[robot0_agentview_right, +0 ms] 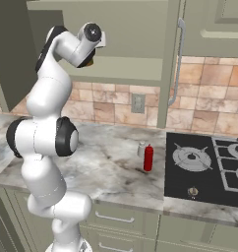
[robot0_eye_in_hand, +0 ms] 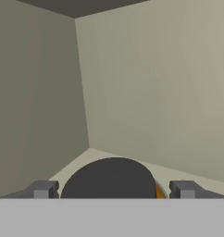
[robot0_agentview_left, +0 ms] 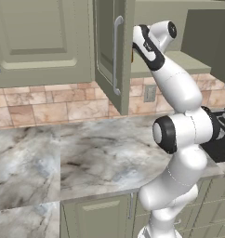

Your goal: Collect the turmeric, ketchup, and shaker from the cabinet and place them next to the stove.

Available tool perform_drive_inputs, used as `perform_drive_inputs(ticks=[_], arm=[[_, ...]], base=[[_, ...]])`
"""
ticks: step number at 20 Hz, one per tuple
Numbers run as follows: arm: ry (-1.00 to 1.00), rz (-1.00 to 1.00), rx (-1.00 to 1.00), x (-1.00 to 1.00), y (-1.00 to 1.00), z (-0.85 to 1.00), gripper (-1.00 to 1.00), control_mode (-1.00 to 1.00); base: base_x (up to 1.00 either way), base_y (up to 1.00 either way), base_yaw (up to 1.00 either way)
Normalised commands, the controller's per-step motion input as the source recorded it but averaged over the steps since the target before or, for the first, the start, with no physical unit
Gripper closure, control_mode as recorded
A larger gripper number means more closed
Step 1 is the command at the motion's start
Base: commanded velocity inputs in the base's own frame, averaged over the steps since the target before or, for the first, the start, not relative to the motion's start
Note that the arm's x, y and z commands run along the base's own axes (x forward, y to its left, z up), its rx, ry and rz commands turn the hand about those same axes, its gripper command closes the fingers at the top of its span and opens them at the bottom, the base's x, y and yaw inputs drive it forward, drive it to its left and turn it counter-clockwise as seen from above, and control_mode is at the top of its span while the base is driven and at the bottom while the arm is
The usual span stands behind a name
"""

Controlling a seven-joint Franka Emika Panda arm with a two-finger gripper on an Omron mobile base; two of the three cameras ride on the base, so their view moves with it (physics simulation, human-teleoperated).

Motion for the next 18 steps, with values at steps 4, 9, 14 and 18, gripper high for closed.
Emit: perform_drive_inputs(ticks=[4, 9, 14, 18], arm=[[0.00, 0.00, -0.01, -0.01, 0.00, -0.03, 1.00, -1.00], [0.00, 0.00, 0.00, -0.05, 0.00, -0.06, 1.00, -1.00], [0.00, 0.00, 0.00, -0.04, 0.00, -0.10, 1.00, -1.00], [0.00, 0.00, 0.00, -0.08, 0.00, -0.17, 1.00, -1.00]], base=[[0.00, 0.00, 0.00], [0.00, 0.00, 0.00], [0.00, 0.00, 0.00], [0.00, 0.00, 0.00]])
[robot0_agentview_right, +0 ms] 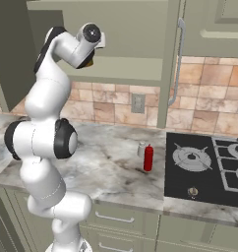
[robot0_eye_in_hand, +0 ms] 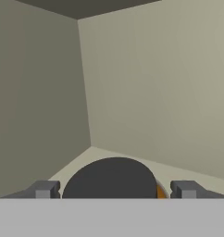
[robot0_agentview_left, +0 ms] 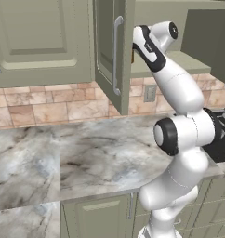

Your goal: Collect the turmeric, ketchup, and shaker from the cabinet and place them next to the stove.

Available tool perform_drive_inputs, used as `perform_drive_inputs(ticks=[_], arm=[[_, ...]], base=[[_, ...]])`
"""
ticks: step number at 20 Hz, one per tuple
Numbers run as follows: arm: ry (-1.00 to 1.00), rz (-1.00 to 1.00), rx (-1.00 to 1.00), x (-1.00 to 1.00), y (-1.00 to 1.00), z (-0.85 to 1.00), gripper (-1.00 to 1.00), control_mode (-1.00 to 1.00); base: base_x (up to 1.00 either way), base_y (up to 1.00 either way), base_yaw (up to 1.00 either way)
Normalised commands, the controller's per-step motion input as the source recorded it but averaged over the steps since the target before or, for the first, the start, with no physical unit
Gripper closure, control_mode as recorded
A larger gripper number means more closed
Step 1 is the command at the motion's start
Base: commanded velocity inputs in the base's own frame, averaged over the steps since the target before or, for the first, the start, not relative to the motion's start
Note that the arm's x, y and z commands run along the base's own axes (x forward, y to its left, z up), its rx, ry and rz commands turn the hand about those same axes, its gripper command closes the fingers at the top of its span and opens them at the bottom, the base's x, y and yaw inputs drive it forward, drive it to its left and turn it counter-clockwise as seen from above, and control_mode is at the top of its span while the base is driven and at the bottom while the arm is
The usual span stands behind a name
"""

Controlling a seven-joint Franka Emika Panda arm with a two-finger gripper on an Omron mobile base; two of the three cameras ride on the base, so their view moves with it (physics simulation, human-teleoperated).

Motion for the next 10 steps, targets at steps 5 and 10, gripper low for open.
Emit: perform_drive_inputs(ticks=[5, 10], arm=[[0.00, 0.00, 0.00, -0.11, 0.00, -0.24, 1.00, -1.00], [0.00, 0.00, 0.00, -0.09, 0.00, -0.22, 1.00, -1.00]], base=[[0.00, 0.00, 0.00], [0.00, 0.00, 0.00]])
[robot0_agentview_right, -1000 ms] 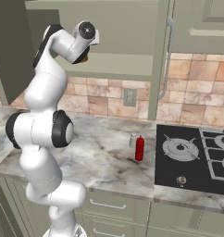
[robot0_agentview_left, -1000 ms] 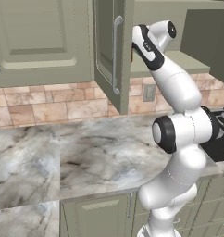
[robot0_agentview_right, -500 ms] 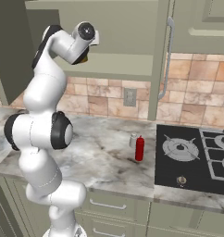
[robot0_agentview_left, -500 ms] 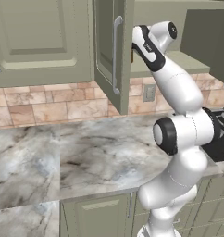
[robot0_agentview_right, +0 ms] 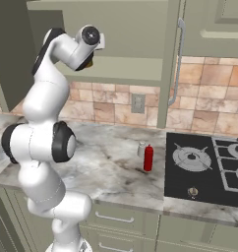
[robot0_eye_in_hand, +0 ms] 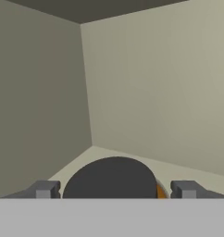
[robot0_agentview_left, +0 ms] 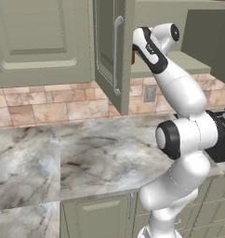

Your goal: Collect the turmeric, ketchup, and shaker from the cabinet and place them next to the stove.

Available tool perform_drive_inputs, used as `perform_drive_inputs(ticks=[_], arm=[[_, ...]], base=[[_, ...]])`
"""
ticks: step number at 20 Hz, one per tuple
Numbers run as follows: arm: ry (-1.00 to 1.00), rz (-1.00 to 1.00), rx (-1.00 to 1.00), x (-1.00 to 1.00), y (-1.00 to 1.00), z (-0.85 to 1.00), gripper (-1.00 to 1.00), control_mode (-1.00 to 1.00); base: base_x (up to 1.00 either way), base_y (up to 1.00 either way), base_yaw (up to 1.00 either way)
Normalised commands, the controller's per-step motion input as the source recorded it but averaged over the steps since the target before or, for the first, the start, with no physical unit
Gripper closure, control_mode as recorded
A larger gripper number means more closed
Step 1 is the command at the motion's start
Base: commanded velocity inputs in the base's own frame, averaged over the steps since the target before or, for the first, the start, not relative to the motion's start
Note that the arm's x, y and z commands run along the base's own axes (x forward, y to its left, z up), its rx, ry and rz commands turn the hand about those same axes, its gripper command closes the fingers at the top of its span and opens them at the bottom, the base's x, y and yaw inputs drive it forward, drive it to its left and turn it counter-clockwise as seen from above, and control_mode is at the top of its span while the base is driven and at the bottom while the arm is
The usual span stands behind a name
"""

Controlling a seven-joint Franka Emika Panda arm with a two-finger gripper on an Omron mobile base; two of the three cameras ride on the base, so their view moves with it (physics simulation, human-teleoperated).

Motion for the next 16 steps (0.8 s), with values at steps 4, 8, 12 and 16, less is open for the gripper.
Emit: perform_drive_inputs(ticks=[4, 8, 12, 16], arm=[[0.00, 0.00, 0.00, -0.08, 0.00, -0.20, 1.00, -1.00], [0.00, 0.00, 0.01, -0.11, -0.06, -0.19, 1.00, -1.00], [-0.01, 0.00, 0.02, -0.15, -0.09, -0.19, 1.00, -1.00], [-0.01, 0.00, 0.03, -0.28, -0.18, -0.15, 1.00, -1.00]], base=[[0.00, 0.00, 0.00], [0.00, 0.00, 0.00], [0.00, 0.00, 0.00], [0.00, 0.00, 0.00]])
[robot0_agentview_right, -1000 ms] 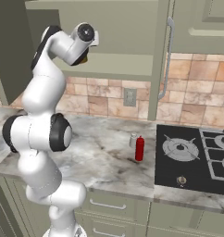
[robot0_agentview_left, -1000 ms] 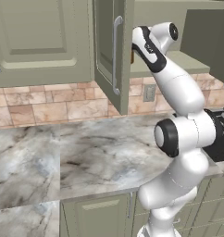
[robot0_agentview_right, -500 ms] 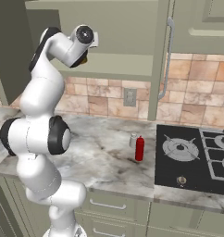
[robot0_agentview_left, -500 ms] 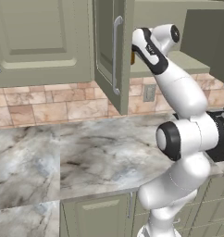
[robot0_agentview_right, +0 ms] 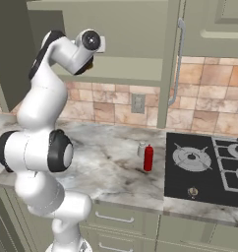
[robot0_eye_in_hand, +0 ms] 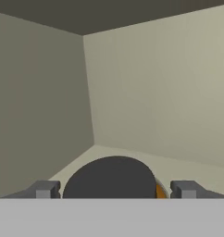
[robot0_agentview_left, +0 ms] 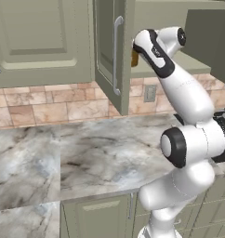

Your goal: Collect the turmeric, ketchup, and shaker from the cabinet and place them next to the stove.

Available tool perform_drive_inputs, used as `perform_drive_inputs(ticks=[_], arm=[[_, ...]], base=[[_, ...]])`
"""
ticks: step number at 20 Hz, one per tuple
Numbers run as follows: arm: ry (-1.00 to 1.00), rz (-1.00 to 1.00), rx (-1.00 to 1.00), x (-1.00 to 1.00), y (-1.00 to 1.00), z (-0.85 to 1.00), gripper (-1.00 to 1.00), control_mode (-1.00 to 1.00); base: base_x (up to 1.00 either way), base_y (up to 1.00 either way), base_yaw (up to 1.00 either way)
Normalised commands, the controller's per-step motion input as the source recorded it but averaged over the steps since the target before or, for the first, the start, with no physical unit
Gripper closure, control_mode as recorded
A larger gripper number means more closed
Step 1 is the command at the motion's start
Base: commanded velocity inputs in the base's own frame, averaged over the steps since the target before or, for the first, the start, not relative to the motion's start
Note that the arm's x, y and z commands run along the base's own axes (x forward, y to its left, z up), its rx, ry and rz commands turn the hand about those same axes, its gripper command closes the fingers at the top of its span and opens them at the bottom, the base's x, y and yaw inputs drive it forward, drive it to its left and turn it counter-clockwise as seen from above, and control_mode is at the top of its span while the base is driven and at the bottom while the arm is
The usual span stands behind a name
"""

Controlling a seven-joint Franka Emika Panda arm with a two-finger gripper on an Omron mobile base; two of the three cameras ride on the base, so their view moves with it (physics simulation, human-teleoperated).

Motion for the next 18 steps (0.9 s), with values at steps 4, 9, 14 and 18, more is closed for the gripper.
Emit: perform_drive_inputs(ticks=[4, 9, 14, 18], arm=[[-0.02, 0.00, 0.02, -0.61, -0.30, -0.09, 1.00, -1.00], [-0.02, 0.00, 0.02, -0.92, -0.43, -0.06, 1.00, -1.00], [-0.02, 0.00, 0.01, -1.00, -0.44, -0.17, 1.00, -1.00], [-0.02, 0.00, 0.01, -1.00, -0.46, -0.27, 1.00, -1.00]], base=[[0.00, 0.00, 0.00], [0.00, 0.00, 0.00], [0.00, 0.00, 0.00], [0.00, 0.00, 0.00]])
